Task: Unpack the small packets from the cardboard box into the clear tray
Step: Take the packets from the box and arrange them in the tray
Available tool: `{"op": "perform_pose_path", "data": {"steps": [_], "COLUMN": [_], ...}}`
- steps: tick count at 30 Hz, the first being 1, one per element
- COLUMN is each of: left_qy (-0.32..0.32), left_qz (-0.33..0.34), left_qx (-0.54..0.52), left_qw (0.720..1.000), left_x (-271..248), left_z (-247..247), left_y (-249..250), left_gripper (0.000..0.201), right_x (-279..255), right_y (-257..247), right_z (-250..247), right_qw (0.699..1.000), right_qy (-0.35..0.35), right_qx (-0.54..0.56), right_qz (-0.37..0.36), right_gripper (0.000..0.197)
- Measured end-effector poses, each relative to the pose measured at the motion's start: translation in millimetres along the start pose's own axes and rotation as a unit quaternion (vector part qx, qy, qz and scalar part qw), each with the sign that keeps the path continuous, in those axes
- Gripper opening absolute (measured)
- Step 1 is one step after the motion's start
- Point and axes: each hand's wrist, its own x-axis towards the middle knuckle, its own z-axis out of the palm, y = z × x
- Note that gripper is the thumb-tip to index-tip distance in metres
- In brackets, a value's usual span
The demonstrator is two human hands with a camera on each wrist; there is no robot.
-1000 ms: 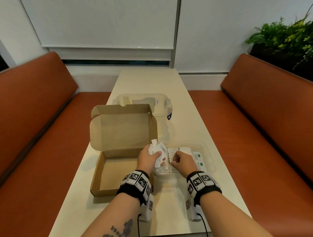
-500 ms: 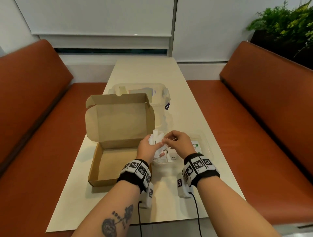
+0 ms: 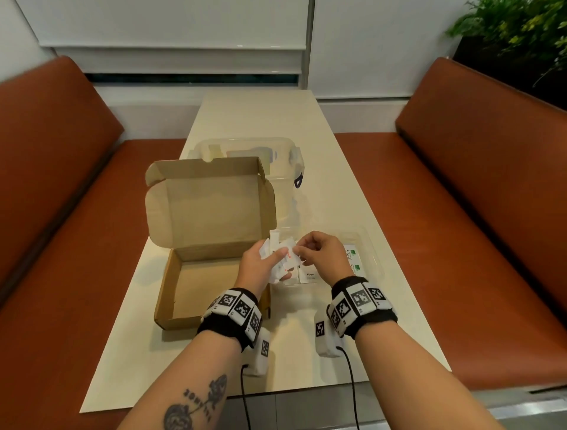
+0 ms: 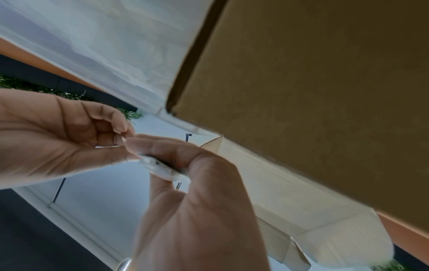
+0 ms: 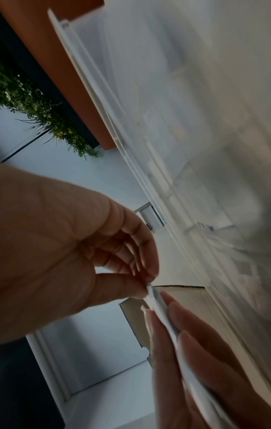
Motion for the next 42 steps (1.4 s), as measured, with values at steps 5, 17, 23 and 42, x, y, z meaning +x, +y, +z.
{"op": "perform_pose_path", "data": {"steps": [5, 17, 23, 42], "left_qy": [0.013, 0.035, 0.050, 0.008], "left_qz": [0.009, 0.001, -0.002, -0.023], "left_qx": [0.014, 0.031, 0.014, -0.019], "left_qw": [1.000, 0.999, 0.999, 1.000], "left_x": [-2.4, -3.1, -1.0, -3.4], "left_z": [-1.4, -0.3, 0.5, 17.3], "left_y": [0.2, -5.6, -7.6, -6.9], "left_gripper": [0.024, 0.029, 0.027, 0.026], "right_x": [-8.0, -6.5, -1.4, 8.2], "right_y": [-0.1, 7.2, 12.3, 24.9], "right_z": [-2.5, -6.5, -10.3, -71.9], "right_qw": [0.999, 0.999, 0.999, 0.930], "right_qy": [-0.038, -0.030, -0.004, -0.061], "right_qx": [0.007, -0.020, -0.015, -0.358], "right_qz": [-0.015, 0.033, 0.043, 0.061], "right_gripper": [0.027, 0.028, 0.014, 0.016]}}
